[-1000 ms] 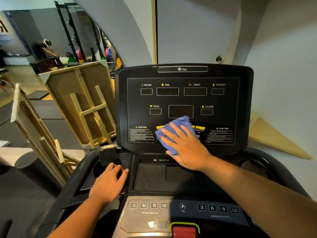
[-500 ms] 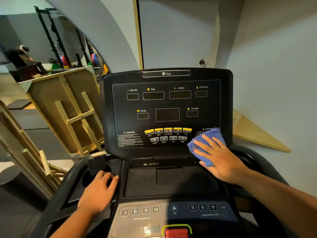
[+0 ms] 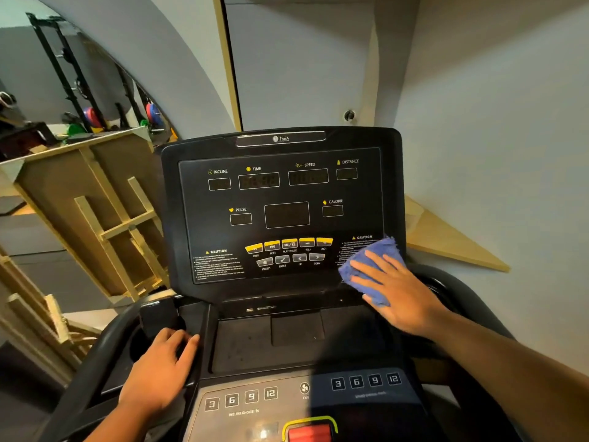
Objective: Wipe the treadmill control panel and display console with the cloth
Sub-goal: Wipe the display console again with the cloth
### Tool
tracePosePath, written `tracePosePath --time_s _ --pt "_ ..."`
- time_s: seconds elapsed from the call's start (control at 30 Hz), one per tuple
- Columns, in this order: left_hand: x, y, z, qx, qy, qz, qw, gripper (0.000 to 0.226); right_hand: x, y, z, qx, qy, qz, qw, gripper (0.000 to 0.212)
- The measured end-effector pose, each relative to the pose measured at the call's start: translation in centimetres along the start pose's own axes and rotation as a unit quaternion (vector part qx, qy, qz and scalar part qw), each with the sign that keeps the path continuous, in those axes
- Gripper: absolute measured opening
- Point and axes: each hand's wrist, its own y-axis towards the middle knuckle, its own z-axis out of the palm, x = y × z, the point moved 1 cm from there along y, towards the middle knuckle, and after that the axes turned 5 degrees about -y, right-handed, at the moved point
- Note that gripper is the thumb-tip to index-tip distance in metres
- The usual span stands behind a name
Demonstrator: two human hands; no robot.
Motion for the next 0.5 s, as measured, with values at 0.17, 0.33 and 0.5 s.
tracePosePath --time_s 0.17,0.33,0.5 --pt "-0.1 0.0 -0.1 0.005 0.001 -0.003 1.0 0.031 -0.4 0.0 0.6 -0.056 0.007 0.12 0.991 0.059" --pt "0.0 0.3 -0.1 0.011 0.003 -0.014 1.0 0.031 -2.3 9.4 -3.0 -0.142 0.076 0.312 0.936 0.064" --pt "0.0 0.1 -0.1 0.007 -0.001 -0.01 1.0 0.03 0.7 8.2 -1.4 -0.121 0.02 0.242 0.963 0.069"
